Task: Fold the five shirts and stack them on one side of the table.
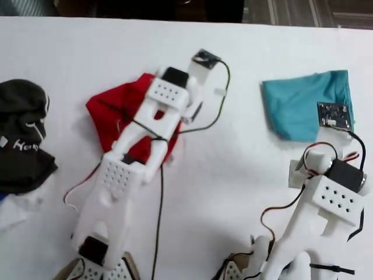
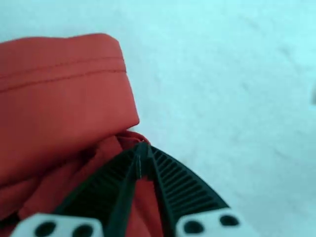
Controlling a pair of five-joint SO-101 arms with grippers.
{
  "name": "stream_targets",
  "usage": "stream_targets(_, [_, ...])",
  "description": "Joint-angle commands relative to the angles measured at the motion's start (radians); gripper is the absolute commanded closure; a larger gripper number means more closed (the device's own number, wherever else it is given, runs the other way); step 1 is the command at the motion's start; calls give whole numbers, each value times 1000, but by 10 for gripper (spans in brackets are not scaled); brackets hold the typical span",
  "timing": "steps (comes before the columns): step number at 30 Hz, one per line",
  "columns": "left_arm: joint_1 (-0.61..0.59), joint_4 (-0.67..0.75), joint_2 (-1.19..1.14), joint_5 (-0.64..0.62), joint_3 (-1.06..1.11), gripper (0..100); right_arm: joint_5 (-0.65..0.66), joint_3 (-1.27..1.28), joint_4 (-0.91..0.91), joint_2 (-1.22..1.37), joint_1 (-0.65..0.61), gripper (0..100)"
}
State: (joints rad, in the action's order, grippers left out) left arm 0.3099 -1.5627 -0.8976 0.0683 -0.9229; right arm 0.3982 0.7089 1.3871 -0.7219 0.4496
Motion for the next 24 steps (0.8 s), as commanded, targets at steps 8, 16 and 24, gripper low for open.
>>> stream_targets(8, [8, -49, 17, -8, -2, 872, 5, -3, 2, -21, 7, 740])
stream_targets(16, [9, -68, 14, -31, 41, 768, 5, -3, 1, -21, 4, 740])
stream_targets(24, [0, -46, -29, -31, 61, 770, 5, -3, 1, -21, 4, 740])
